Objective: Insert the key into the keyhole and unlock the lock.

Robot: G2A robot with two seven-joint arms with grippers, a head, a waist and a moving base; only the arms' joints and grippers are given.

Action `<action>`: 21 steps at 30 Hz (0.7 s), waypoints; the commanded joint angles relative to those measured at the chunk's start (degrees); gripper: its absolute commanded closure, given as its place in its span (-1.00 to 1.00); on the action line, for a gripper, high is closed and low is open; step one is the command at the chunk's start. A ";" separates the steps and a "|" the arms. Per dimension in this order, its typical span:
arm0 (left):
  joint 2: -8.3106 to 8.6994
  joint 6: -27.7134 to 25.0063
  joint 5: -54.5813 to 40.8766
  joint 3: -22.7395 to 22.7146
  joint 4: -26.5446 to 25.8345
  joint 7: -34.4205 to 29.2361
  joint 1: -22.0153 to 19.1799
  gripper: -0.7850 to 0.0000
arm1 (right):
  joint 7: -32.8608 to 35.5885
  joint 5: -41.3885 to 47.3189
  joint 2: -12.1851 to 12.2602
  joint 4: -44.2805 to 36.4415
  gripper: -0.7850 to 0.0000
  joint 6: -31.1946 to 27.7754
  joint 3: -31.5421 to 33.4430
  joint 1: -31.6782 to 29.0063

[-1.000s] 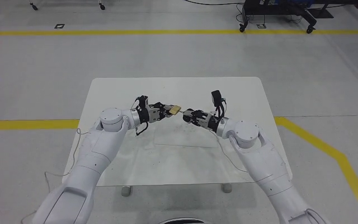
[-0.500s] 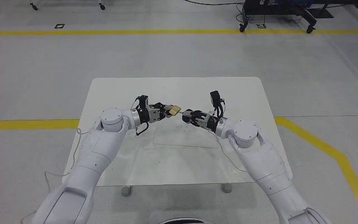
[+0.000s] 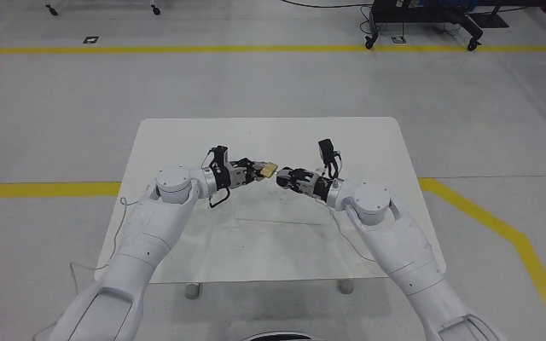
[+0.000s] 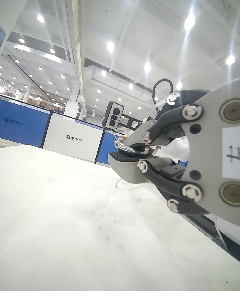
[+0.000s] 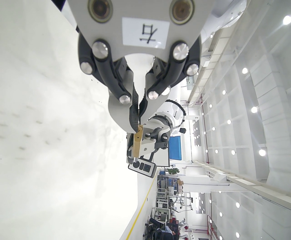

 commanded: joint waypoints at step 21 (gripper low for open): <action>0.12 -1.55 -0.09 -0.64 -0.74 -0.04 0.44 1.00 | -0.59 0.33 0.36 -1.57 0.73 0.90 0.09 -0.18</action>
